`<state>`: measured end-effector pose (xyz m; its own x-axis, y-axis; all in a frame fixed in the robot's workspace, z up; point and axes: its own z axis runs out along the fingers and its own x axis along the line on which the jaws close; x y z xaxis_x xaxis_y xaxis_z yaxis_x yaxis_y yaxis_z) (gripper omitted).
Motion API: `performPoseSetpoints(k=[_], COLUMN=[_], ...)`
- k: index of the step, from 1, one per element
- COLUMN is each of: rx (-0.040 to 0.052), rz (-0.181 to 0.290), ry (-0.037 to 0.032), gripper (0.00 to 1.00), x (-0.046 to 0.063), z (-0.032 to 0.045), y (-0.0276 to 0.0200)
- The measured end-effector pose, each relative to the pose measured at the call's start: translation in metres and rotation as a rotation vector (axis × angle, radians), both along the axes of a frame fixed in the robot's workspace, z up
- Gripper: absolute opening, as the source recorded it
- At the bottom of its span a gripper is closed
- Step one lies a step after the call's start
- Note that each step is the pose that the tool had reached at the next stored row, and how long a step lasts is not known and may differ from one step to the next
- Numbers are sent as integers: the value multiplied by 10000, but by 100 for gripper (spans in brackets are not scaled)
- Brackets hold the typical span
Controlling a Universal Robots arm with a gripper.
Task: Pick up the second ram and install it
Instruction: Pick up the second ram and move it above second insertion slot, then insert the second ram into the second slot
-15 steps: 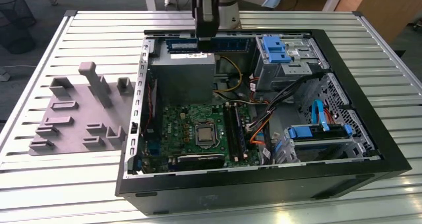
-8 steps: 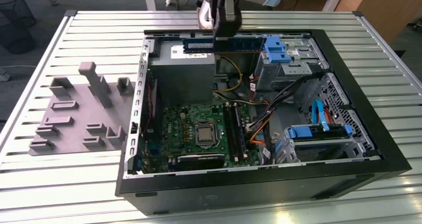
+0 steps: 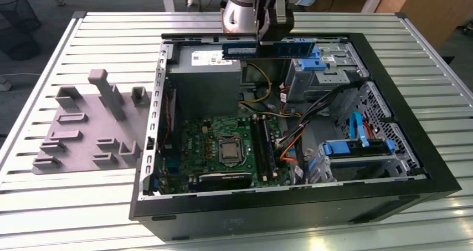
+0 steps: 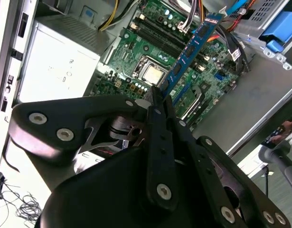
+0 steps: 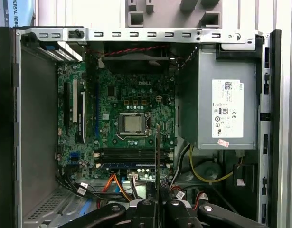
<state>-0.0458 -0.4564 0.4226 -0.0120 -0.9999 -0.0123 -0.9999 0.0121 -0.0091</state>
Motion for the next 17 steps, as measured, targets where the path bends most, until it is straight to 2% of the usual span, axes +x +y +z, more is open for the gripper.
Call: performPoseSetpoints(k=[17], rx=[-2], rz=[-97], ry=[0], gripper=[14], x=[19], z=[-1], y=[1])
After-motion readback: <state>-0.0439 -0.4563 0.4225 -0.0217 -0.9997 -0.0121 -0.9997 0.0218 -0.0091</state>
